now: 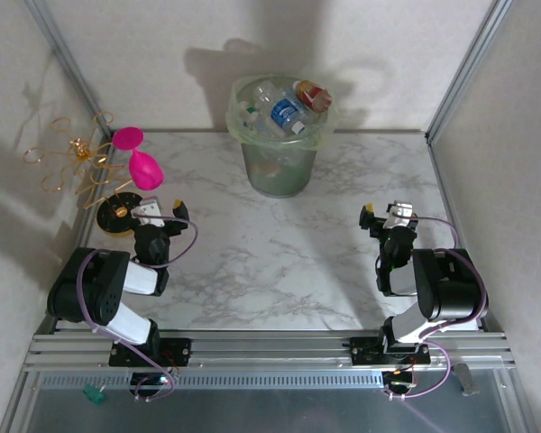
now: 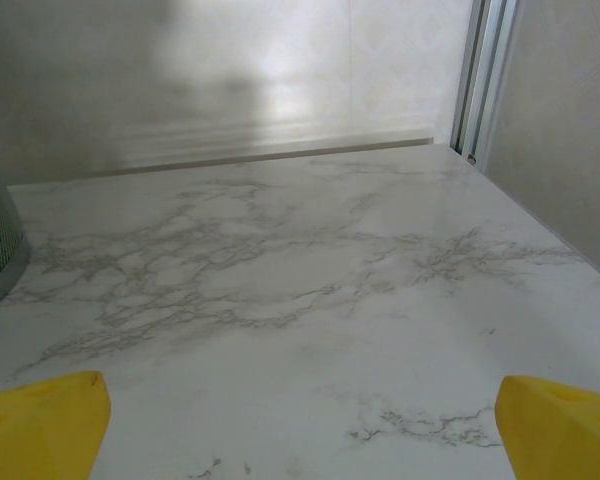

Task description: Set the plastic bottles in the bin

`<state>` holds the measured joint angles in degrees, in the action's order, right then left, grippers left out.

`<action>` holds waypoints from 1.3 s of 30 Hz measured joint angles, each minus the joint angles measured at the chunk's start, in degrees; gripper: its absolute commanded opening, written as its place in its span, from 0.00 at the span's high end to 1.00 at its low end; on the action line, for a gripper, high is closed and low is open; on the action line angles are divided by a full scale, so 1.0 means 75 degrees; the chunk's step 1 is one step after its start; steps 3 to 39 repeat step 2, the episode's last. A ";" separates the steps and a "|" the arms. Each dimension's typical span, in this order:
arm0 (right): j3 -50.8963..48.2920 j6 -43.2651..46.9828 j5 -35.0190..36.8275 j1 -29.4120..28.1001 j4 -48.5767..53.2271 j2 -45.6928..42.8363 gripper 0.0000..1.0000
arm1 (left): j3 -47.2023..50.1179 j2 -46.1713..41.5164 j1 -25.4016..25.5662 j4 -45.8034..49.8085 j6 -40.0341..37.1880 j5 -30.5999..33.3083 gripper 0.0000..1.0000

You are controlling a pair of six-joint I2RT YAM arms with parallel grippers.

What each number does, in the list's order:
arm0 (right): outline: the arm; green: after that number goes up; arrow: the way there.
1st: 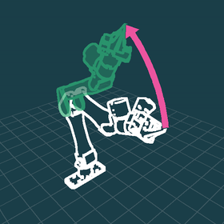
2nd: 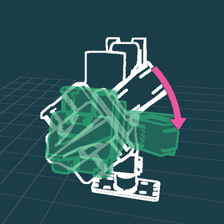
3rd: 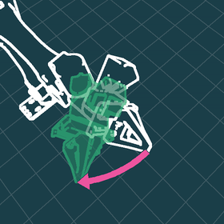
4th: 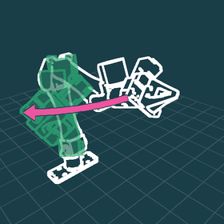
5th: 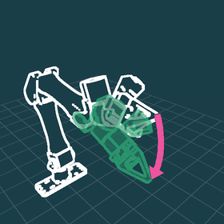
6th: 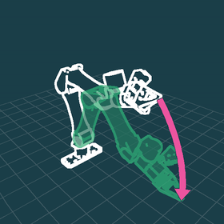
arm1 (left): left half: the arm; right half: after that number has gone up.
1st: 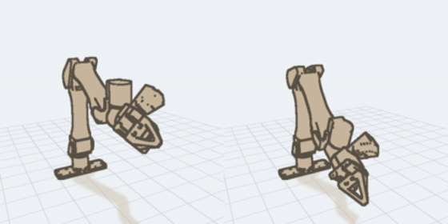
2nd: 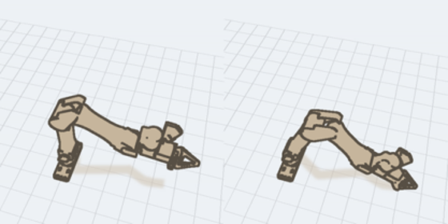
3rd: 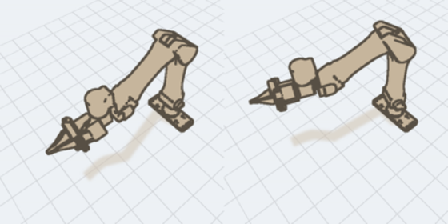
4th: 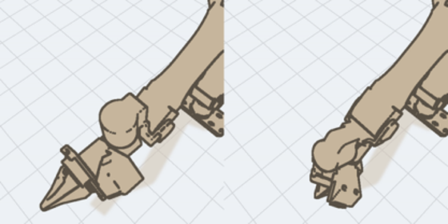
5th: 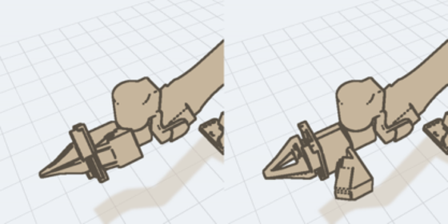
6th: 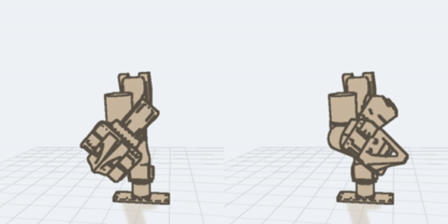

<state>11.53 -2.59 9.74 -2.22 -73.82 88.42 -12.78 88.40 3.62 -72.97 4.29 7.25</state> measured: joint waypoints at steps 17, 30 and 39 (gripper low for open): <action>0.0000 0.0003 0.0000 0.0000 -0.0003 0.0000 0.01 | 0.0000 0.0000 0.0003 0.0000 0.0000 0.0000 0.01; 0.0000 0.0003 0.0000 0.0000 -0.0003 0.0000 0.01 | 0.0000 0.0000 0.0003 0.0000 0.0000 0.0000 0.01; 0.0000 0.0003 0.0000 0.0000 -0.0003 0.0000 0.01 | 0.0000 0.0000 0.0003 0.0000 0.0000 0.0000 0.01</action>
